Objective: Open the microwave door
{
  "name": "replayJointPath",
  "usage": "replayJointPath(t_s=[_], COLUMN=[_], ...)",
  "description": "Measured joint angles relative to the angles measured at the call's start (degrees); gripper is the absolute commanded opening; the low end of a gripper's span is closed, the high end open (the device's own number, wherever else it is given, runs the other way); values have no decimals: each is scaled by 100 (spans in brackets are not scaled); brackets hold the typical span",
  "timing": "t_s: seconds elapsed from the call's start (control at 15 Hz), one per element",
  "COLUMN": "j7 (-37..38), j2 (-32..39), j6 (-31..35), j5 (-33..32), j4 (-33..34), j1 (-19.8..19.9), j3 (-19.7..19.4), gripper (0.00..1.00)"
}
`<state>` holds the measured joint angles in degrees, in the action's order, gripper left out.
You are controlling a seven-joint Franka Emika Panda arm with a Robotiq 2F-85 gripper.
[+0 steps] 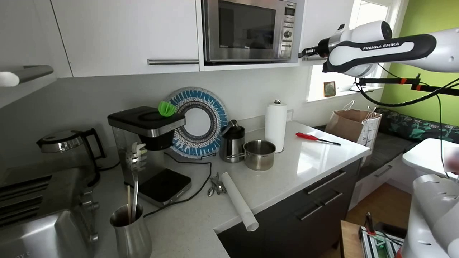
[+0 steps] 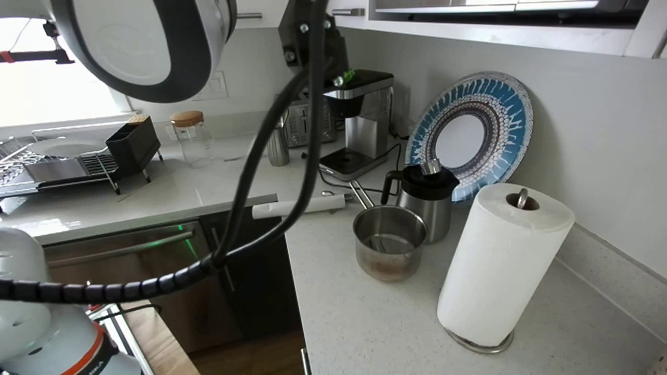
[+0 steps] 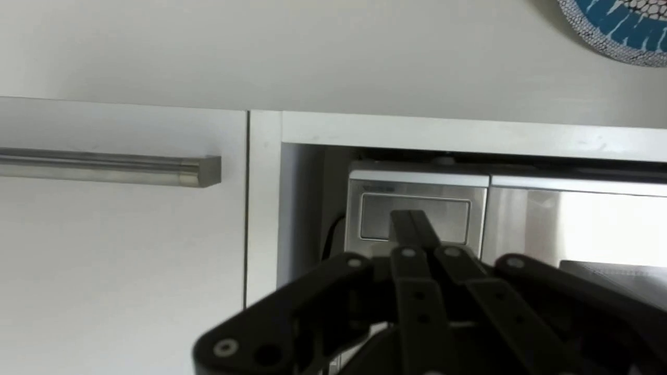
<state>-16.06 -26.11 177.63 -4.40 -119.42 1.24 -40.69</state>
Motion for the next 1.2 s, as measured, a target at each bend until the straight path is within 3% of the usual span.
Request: replayJointPath(t_s=[0.53,1.2], j7=[-112,-103], j2=[263,402], j6=[-12,-9], j5=[82,79], j4=[715,734], j1=[-1421,-1604], j3=[-1322,-1315], gripper=[1,0])
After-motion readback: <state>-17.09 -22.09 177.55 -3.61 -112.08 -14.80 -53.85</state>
